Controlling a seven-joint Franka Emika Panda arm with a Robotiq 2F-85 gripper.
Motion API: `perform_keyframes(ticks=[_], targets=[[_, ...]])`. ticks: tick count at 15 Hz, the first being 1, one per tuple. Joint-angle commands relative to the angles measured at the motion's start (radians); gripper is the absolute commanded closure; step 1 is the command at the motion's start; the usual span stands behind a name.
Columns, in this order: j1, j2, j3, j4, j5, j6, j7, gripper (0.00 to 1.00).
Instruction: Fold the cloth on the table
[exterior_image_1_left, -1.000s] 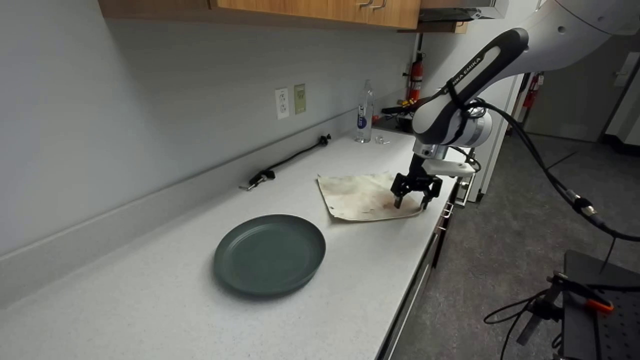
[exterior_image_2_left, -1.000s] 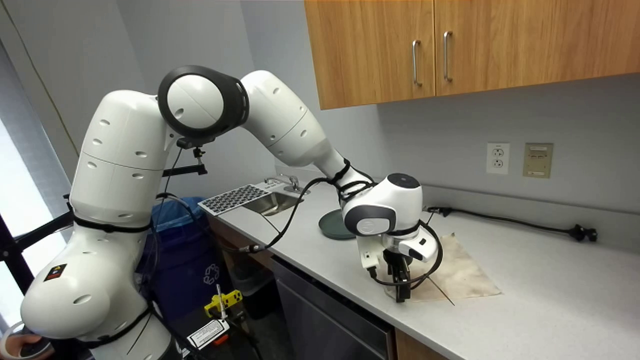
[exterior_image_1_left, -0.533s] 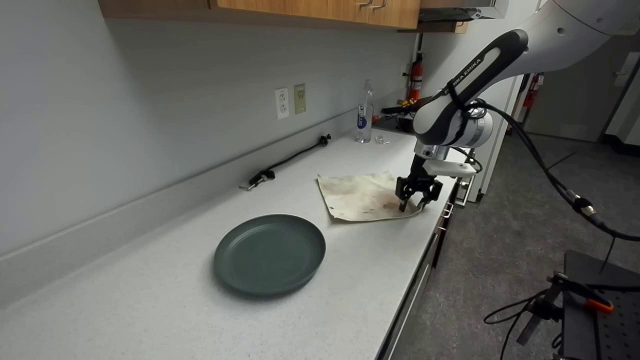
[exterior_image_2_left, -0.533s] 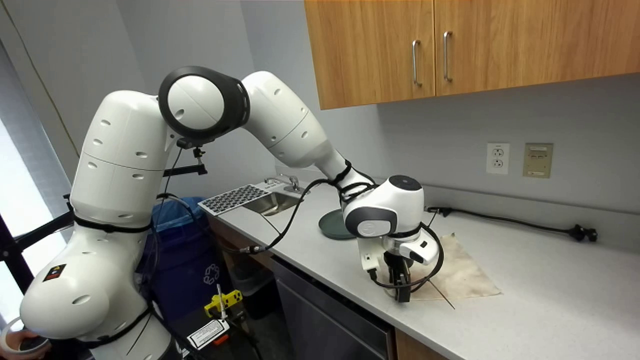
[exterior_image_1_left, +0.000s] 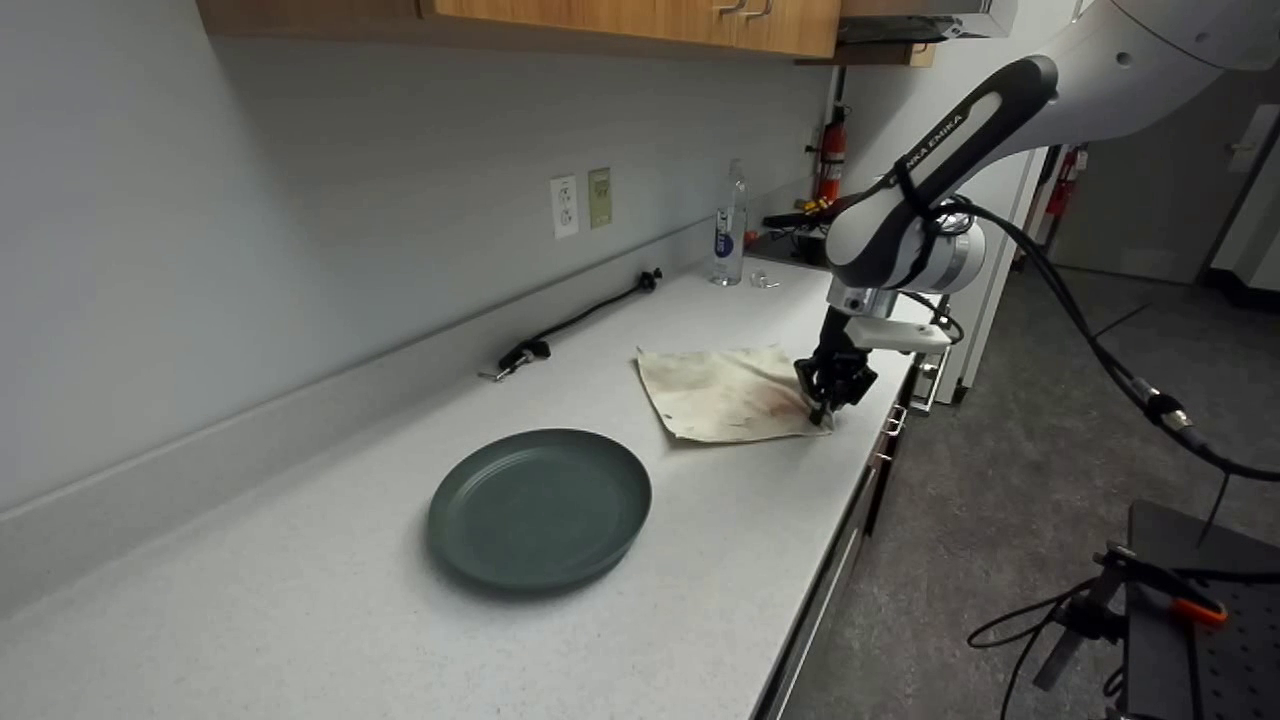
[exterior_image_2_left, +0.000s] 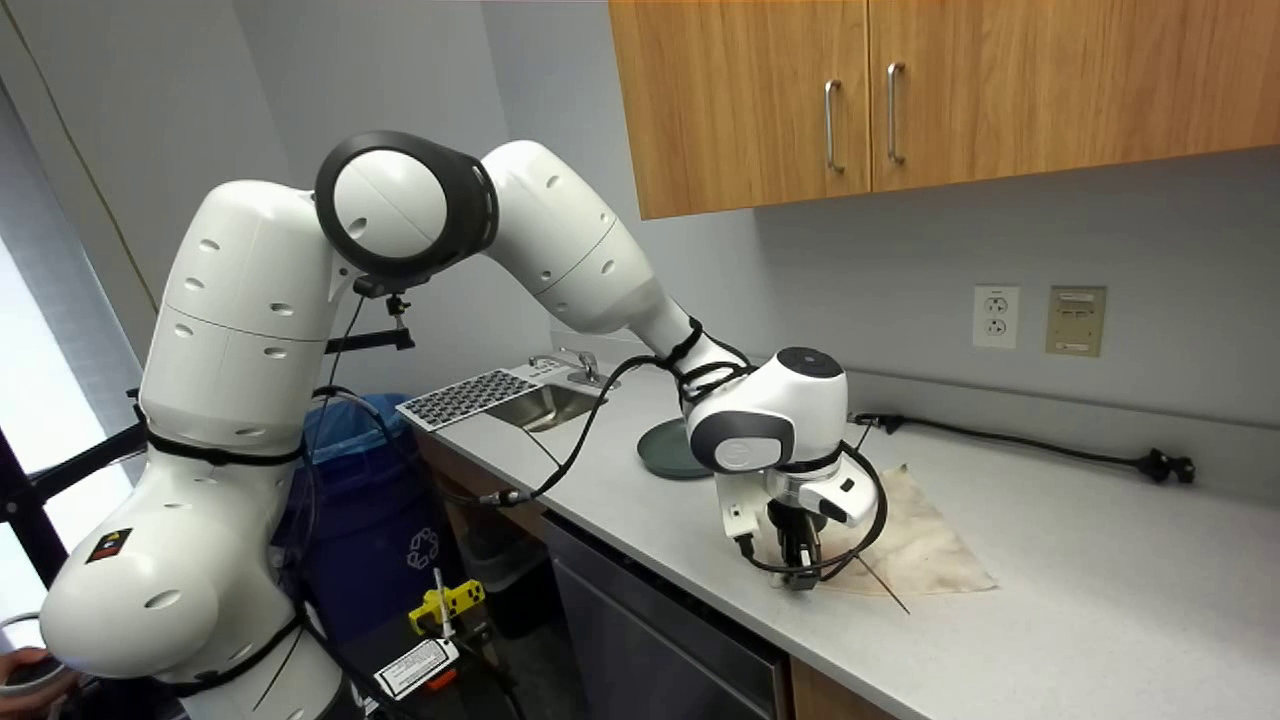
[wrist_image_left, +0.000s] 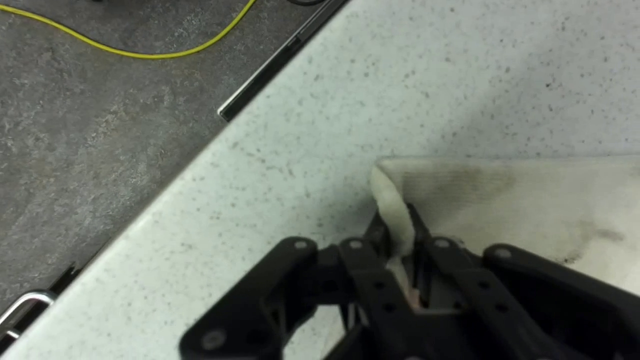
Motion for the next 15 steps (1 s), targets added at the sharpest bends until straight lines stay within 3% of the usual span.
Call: perform_keyframes(ticks=[1,9,15], targets=[[0.020,-0.022,-0.024,-0.021,-0.037,0.009,0.037,0.98],[0.068,-0.145,-0.147,-0.159,-0.291,-0.010,0.065,0.98],[0.064,-0.248,-0.160,-0.189,-0.388,-0.029,0.036,0.98]])
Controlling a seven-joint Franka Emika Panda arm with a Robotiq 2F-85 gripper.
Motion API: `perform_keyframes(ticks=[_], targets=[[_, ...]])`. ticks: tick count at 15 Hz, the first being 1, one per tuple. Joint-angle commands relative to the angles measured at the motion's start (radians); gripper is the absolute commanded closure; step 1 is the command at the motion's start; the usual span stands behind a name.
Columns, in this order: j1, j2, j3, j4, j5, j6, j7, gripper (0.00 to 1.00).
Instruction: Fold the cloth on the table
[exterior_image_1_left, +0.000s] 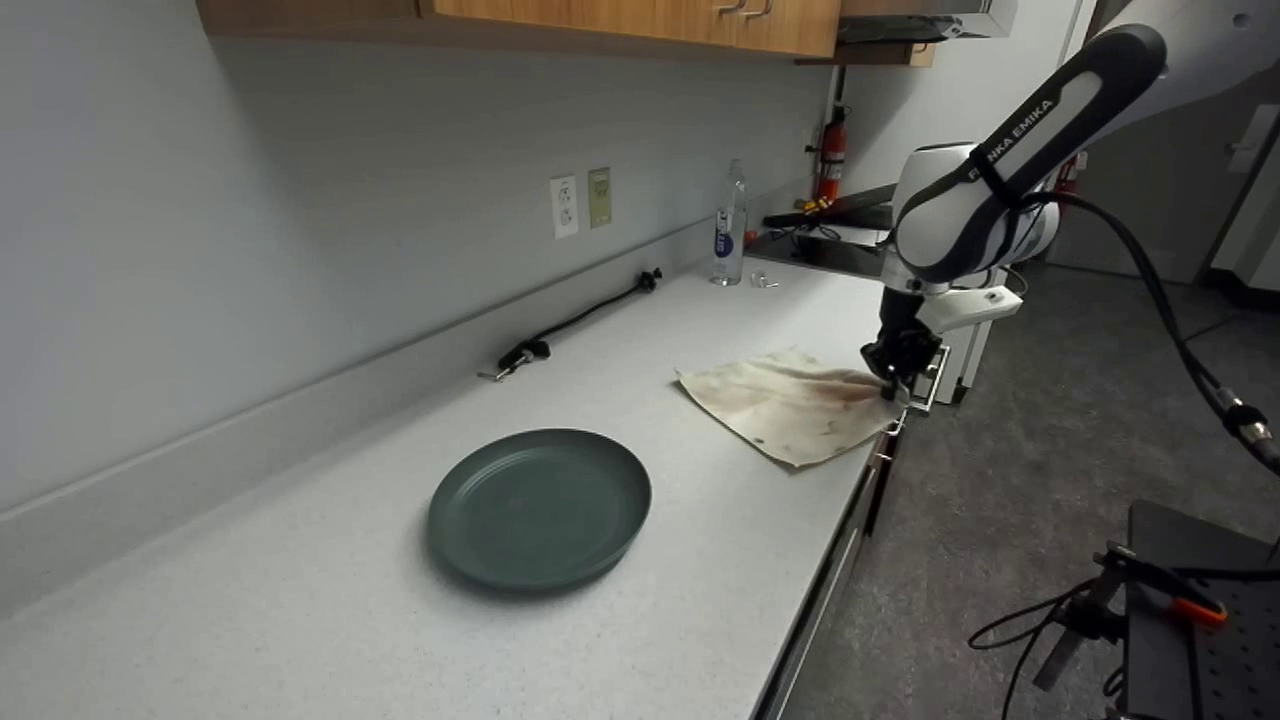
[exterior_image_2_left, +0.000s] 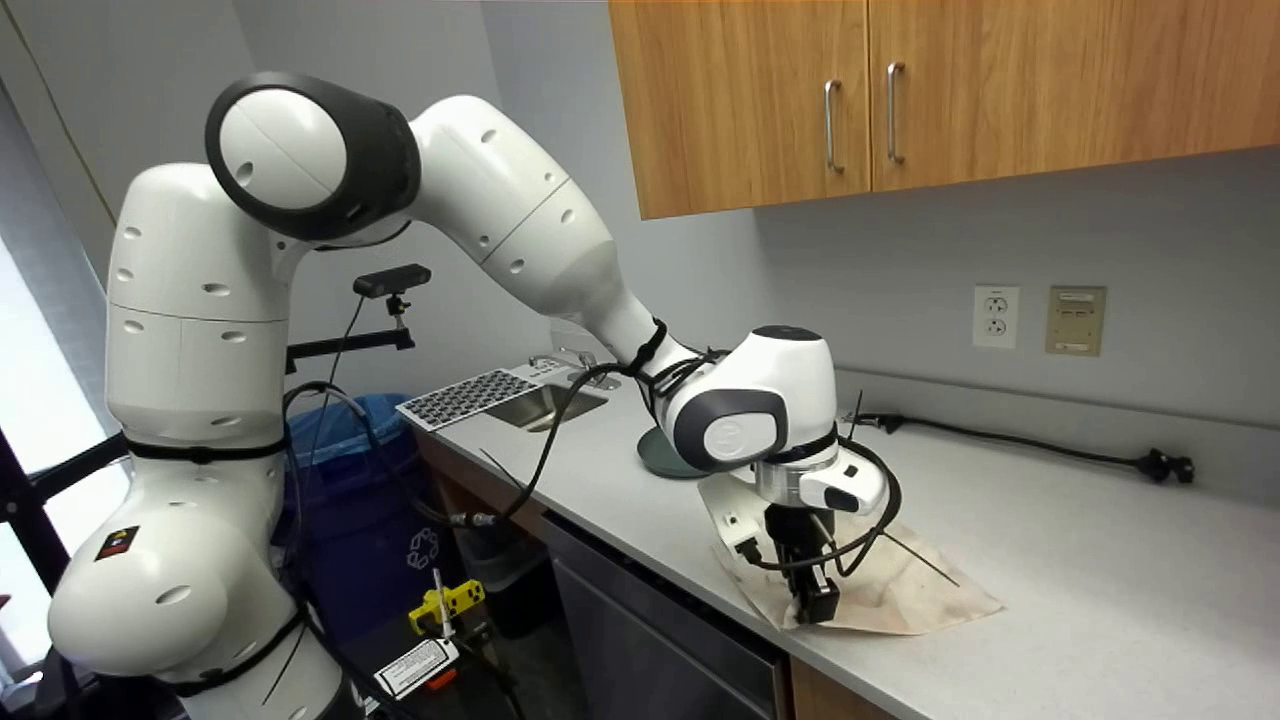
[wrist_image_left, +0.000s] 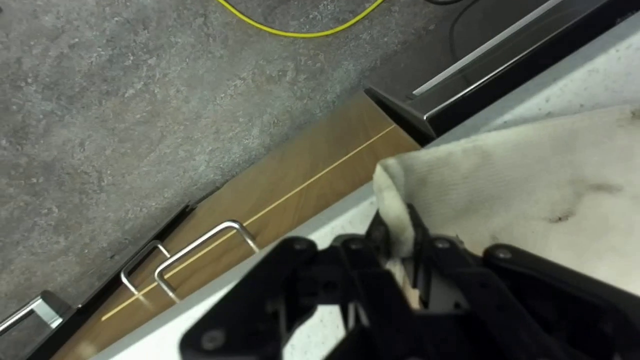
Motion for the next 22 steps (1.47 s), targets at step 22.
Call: perform_keyframes(ticks=[22], targets=[[0.333,0.321,-0.184,0.380,-0.259,0.345,0.234,0.98]])
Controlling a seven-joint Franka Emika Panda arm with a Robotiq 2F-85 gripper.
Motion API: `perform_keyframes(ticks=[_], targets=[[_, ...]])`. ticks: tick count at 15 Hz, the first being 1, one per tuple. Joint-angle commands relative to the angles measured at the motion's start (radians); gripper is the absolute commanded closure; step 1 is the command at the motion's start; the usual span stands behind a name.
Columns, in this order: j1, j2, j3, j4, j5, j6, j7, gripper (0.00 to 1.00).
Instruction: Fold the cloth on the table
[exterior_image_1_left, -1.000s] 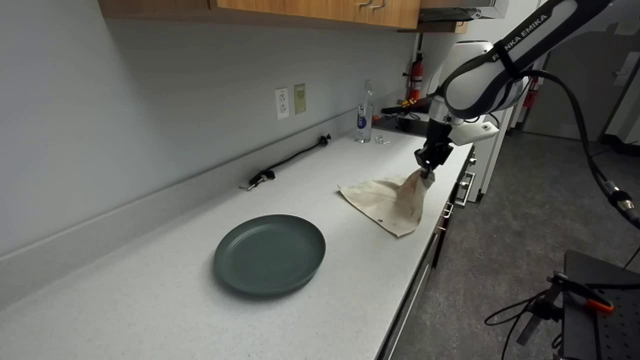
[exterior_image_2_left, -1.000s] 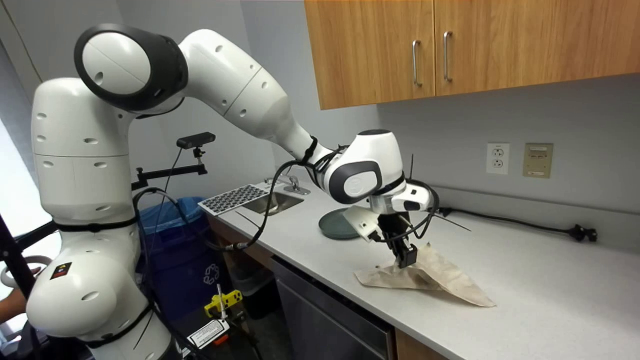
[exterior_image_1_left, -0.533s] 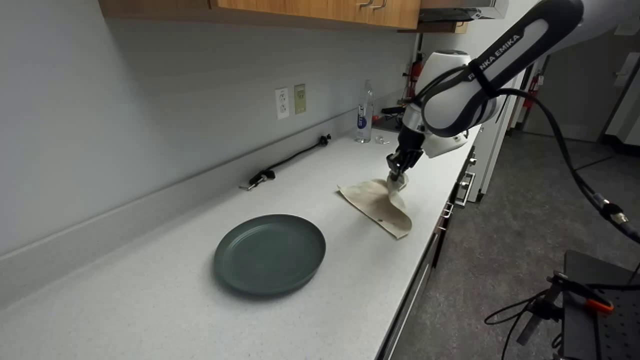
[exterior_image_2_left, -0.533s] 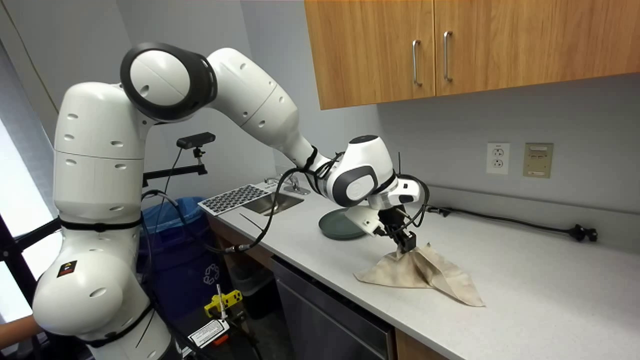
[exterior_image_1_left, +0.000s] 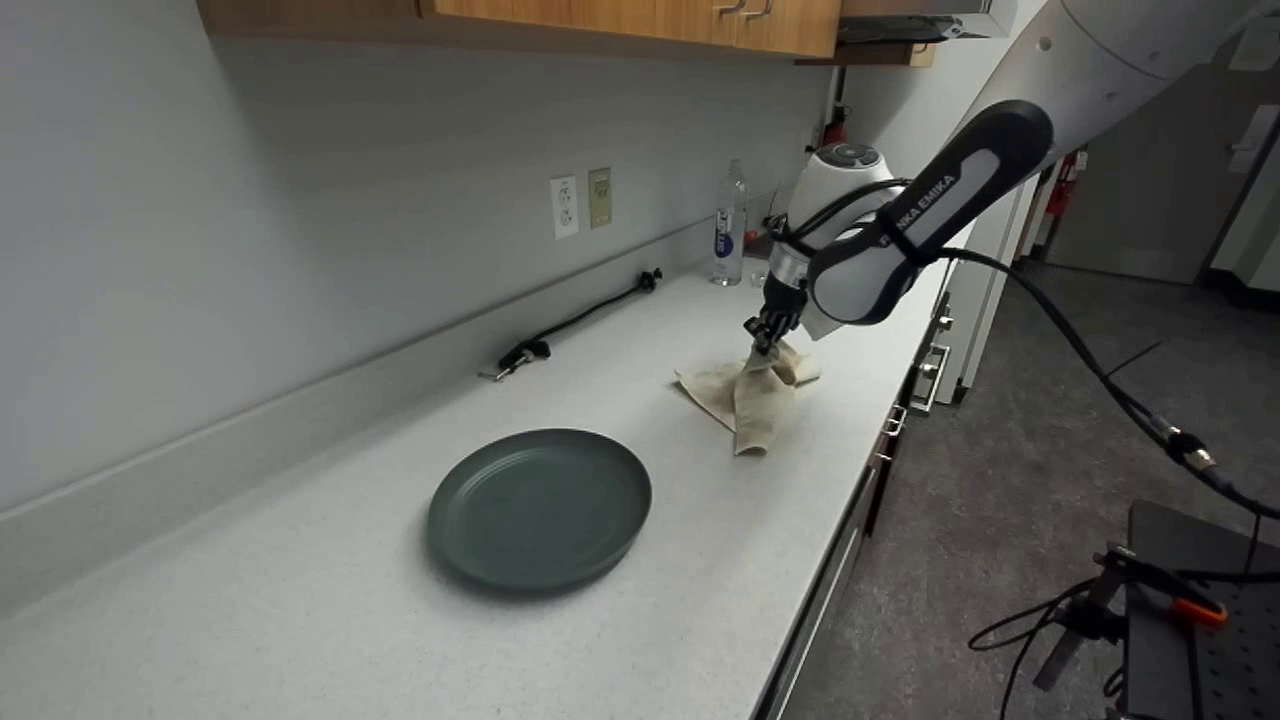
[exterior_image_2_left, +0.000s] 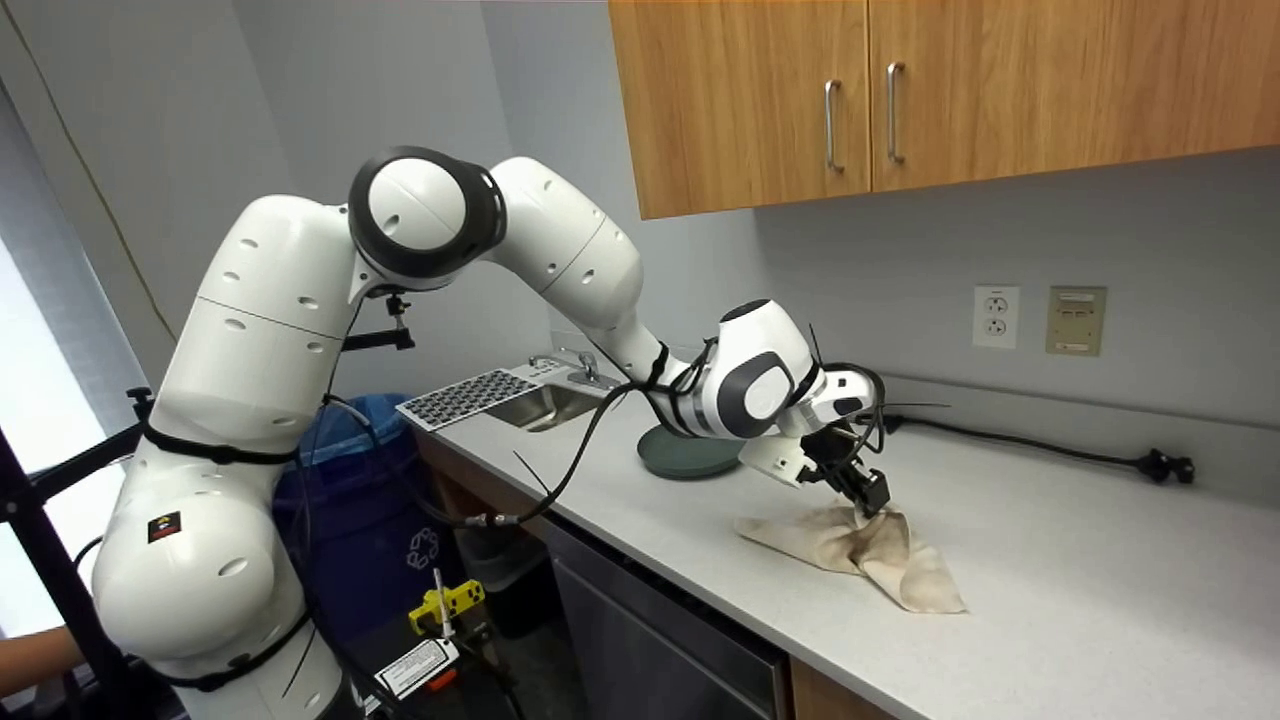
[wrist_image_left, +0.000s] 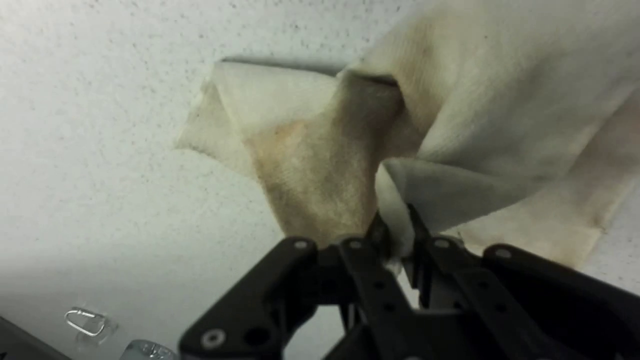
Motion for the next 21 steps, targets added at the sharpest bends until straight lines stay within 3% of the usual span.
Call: perform_keyframes(ticks=[1,8,12,13,15,21], targets=[[0.071,0.089,-0.060,0.101,-0.025,0.001,0.059,0.98],[-0.050,0.073,0.162,0.131,0.101,-0.043,-0.053,0.98],[-0.107,0.082,0.240,0.157,0.161,-0.074,-0.099,0.98],[-0.117,0.085,0.250,0.163,0.170,-0.084,-0.106,0.67],[-0.118,0.086,0.244,0.169,0.168,-0.095,-0.108,0.60],[-0.086,0.048,0.183,0.119,0.117,-0.071,-0.101,0.14]])
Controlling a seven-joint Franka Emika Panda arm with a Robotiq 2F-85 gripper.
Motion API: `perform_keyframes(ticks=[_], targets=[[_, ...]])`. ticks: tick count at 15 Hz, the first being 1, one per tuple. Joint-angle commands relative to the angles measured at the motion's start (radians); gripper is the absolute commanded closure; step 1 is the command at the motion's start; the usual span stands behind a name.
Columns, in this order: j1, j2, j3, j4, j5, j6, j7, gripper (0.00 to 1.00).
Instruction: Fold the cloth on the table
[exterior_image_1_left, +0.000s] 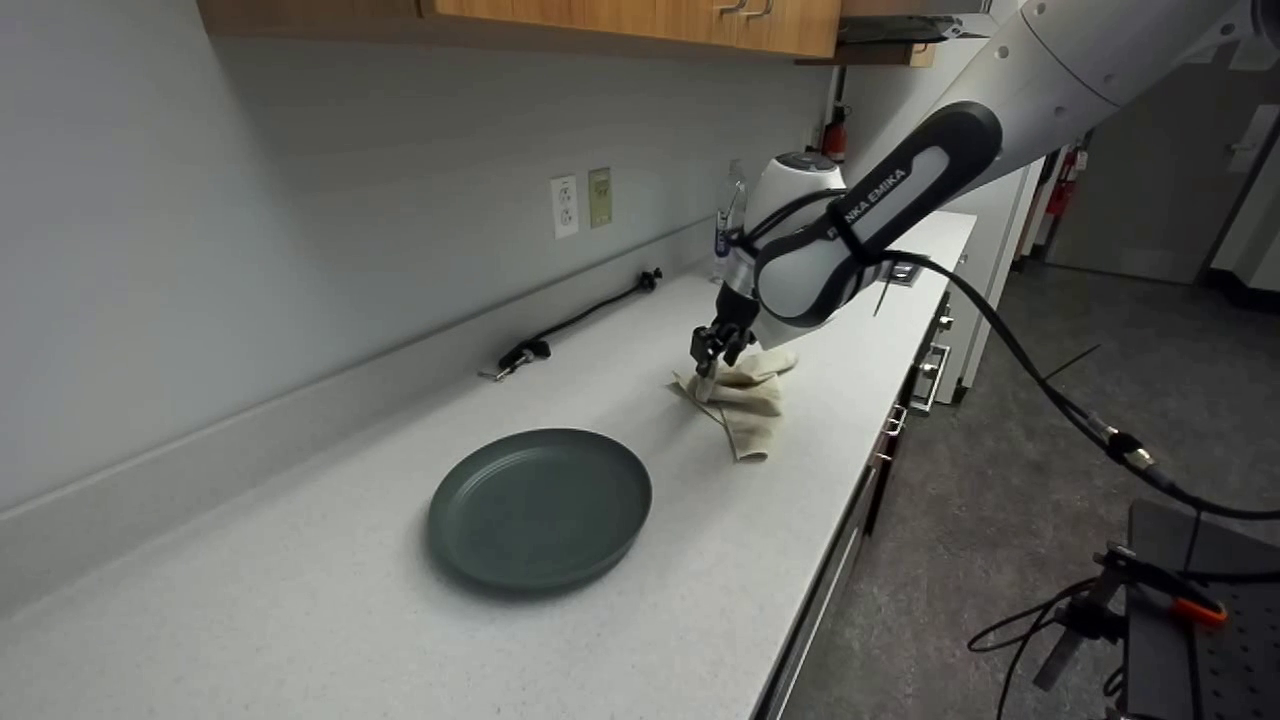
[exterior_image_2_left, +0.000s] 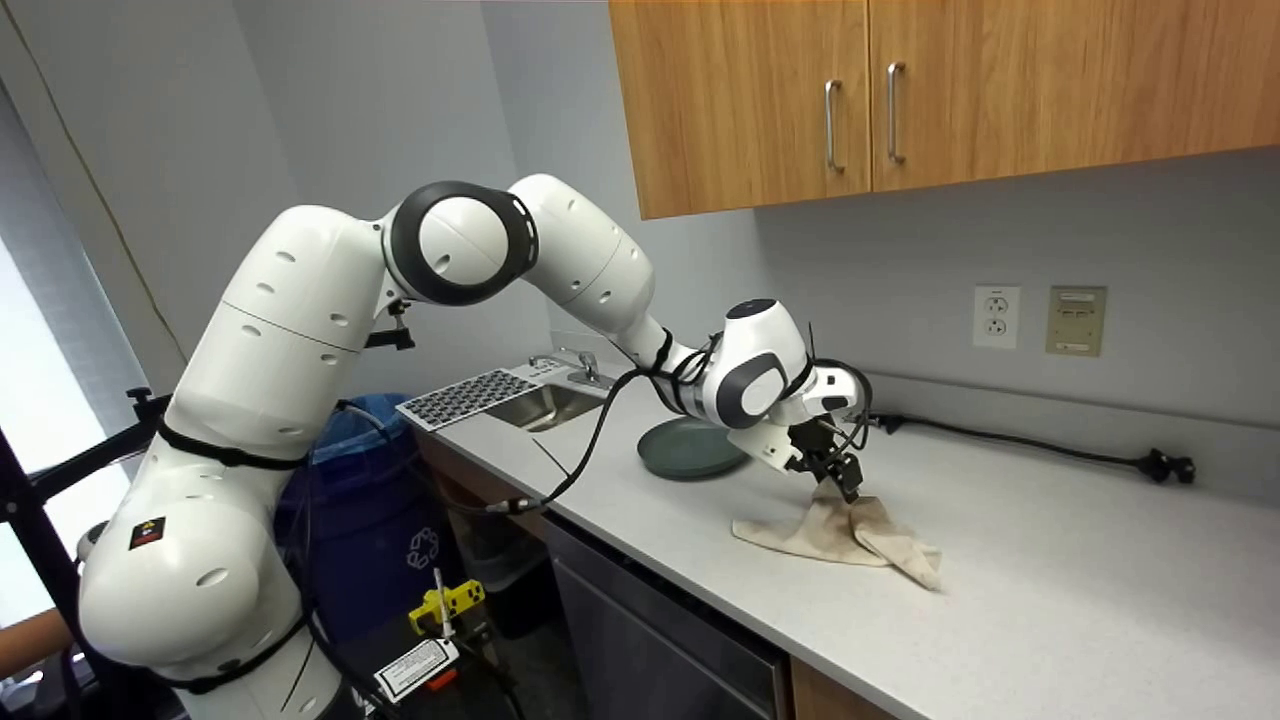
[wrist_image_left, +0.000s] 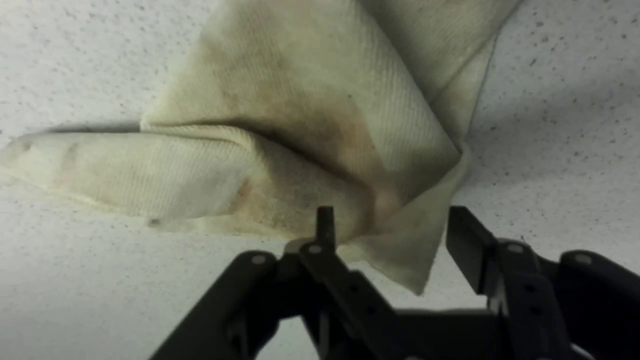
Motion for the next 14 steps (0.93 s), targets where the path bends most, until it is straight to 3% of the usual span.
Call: perform_keyframes(ticks=[1,3,14], targets=[[0.015,-0.037,-0.041,-0.036,-0.028,-0.003,-0.025,0.07],[0.009,-0.060,-0.055,-0.065,-0.041,-0.004,-0.033,0.00],[-0.009,-0.123,-0.162,-0.175,-0.105,0.026,-0.039,0.00]])
